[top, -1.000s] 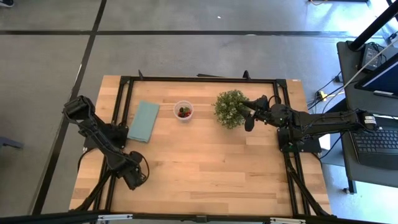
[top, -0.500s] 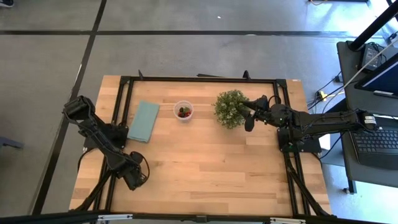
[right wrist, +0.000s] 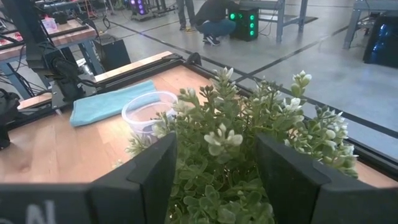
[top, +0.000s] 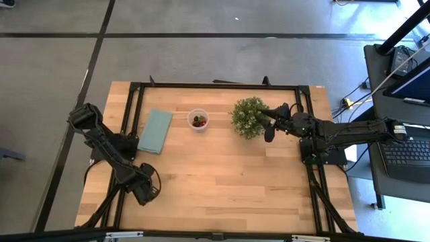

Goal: Pick and placing Produce into tupperware
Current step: Put the blackberry into the transparent container

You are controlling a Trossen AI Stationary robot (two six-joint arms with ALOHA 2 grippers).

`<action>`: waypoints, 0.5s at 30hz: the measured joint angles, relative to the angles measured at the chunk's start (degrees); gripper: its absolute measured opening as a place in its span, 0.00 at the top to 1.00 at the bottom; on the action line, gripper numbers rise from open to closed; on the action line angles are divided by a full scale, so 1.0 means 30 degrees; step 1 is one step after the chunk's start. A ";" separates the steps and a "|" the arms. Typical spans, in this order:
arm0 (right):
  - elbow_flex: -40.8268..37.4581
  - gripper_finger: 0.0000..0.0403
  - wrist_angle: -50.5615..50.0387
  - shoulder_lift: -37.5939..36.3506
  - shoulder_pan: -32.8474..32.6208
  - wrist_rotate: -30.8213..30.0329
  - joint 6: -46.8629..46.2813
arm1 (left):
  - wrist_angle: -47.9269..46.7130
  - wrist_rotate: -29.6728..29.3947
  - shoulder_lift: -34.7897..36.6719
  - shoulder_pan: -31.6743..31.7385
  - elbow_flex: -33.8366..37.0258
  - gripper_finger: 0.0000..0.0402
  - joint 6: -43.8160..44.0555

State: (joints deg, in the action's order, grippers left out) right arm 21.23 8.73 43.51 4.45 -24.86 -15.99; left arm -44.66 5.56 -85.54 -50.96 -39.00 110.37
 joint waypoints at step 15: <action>0.0000 0.46 -0.0022 0.0000 -0.0006 -0.0002 0.0047 | -0.0139 -0.3066 -0.0022 0.2731 -0.1999 0.79 -0.3919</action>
State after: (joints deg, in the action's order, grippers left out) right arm 21.23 8.67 43.51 4.43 -24.86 -15.85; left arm -45.08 -3.64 -85.60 -42.77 -45.00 98.61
